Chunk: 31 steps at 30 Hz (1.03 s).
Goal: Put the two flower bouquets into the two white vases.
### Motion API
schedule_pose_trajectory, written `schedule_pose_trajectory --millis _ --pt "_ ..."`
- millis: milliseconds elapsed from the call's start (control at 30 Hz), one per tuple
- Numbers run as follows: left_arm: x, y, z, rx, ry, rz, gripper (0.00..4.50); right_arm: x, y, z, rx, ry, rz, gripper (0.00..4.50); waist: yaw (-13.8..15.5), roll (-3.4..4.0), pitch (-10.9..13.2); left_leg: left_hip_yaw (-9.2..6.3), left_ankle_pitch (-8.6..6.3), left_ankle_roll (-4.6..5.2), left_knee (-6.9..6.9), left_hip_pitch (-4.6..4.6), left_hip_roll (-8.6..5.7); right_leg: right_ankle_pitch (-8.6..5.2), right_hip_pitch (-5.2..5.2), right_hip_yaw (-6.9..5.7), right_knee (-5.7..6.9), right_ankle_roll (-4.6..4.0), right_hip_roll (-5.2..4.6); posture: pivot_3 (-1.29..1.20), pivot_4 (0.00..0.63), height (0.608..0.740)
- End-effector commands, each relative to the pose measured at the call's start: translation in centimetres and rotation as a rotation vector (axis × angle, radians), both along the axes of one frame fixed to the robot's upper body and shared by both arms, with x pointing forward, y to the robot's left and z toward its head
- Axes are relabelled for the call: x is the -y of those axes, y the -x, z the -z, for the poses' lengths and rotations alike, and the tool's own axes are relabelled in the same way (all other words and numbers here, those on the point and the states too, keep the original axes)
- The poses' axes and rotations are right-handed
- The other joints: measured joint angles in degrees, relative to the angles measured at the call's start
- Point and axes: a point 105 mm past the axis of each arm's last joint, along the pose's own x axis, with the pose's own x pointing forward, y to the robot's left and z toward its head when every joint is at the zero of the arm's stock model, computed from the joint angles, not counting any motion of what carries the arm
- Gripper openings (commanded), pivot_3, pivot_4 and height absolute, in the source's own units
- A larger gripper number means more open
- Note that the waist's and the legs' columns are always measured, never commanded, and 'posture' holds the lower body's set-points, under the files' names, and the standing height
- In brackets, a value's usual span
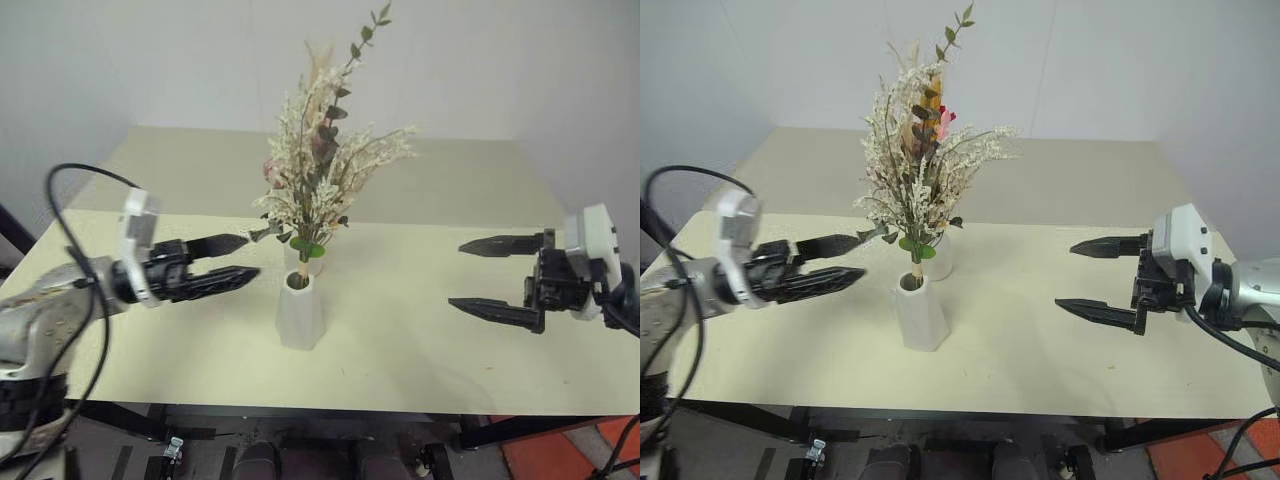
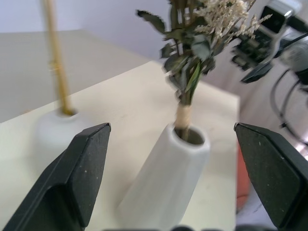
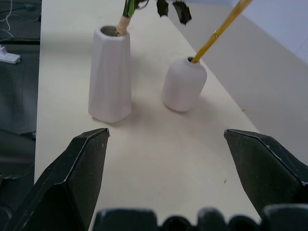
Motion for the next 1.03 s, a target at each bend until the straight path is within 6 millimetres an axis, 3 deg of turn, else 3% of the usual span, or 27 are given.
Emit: schedule_pose_trajectory --millis 33,333,1033 --pt "-1.9 1.0 -1.5 0.069 -0.065 -0.046 4.48 0.3 0.4 -1.0 0.04 0.001 0.022 4.5 0.0 0.0 0.0 0.01 0.0 0.0 0.0 0.01 0.0 -0.01 0.0 0.0 0.0 -0.02 0.0 0.0 0.15 0.74" --pt "-5.1 2.0 -1.7 0.109 -0.23 -0.13 4.48 0.8 0.2 -0.8 0.03 -0.024 0.06 4.5 -0.1 0.01 0.0 0.12 -0.01 -0.01 -0.08 0.01 0.08 -0.08 -0.09 -0.01 -0.01 -0.14 -0.01 0.0 0.15 0.74" --pt "-4.0 2.4 -1.8 0.107 -0.196 -0.101 4.48 0.4 0.2 -0.8 0.032 -0.03 0.048 4.5 -0.3 0.01 0.0 0.16 -0.01 -0.01 -0.09 0.02 0.12 -0.08 -0.09 -0.02 0.01 -0.15 -0.01 0.0 0.15 0.74"
